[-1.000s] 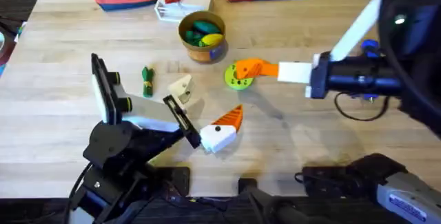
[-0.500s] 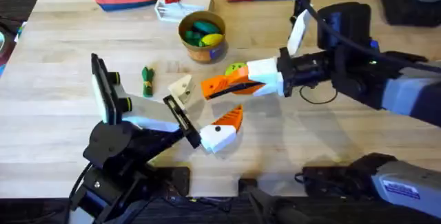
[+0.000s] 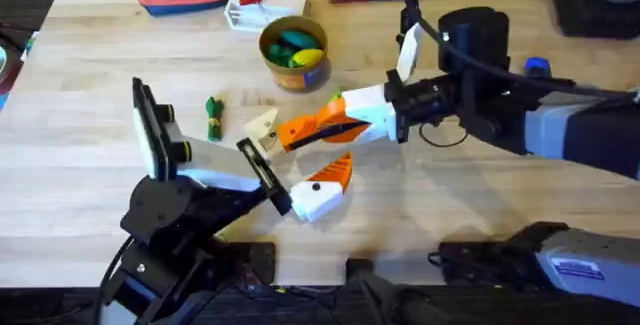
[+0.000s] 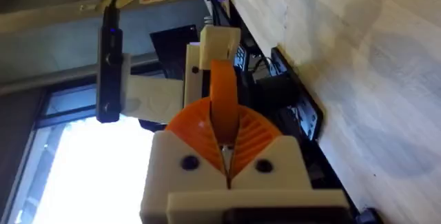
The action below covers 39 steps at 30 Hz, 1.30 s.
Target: Pick up the gripper from the table and insert it into the empty holder that is missing its gripper. Then pick up a screw, insert it into the mounting hole, and use the screwdriver to tighten it. Finally, clean up the table by picking up the vegetable and placing it into the bucket.
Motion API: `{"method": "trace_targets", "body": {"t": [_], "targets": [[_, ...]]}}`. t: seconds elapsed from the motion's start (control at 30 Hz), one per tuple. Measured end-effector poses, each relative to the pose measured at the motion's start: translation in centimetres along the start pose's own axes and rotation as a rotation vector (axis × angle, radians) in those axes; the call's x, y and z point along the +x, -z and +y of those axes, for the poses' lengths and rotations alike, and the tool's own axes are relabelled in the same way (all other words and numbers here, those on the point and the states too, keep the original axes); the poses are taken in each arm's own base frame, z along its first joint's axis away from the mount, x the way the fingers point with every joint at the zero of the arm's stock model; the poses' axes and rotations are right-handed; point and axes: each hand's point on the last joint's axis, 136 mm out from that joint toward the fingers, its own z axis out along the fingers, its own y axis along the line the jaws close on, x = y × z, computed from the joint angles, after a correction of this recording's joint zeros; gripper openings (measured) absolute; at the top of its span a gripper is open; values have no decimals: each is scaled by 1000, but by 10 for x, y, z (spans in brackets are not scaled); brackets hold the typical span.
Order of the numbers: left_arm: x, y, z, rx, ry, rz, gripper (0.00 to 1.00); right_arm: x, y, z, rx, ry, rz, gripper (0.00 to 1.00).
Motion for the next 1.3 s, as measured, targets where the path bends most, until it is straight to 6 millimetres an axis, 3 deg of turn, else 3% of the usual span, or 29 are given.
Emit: {"method": "trace_targets", "body": {"t": [0.6, 0.87, 1.1, 1.3], "targets": [[1, 0, -5, 26, -13, 7, 985, -11, -8, -1, 7, -17, -43, 4], [3, 0, -8, 49, -37, 13, 985, -14, -28, -4, -8, -17, 2, 4], [0, 1, 2, -5, -28, 1, 986, -28, -42, -4, -10, -10, 21, 4], [1, 1, 0, 9, -29, 4, 986, -30, -41, -5, -9, -13, 17, 4]]}}
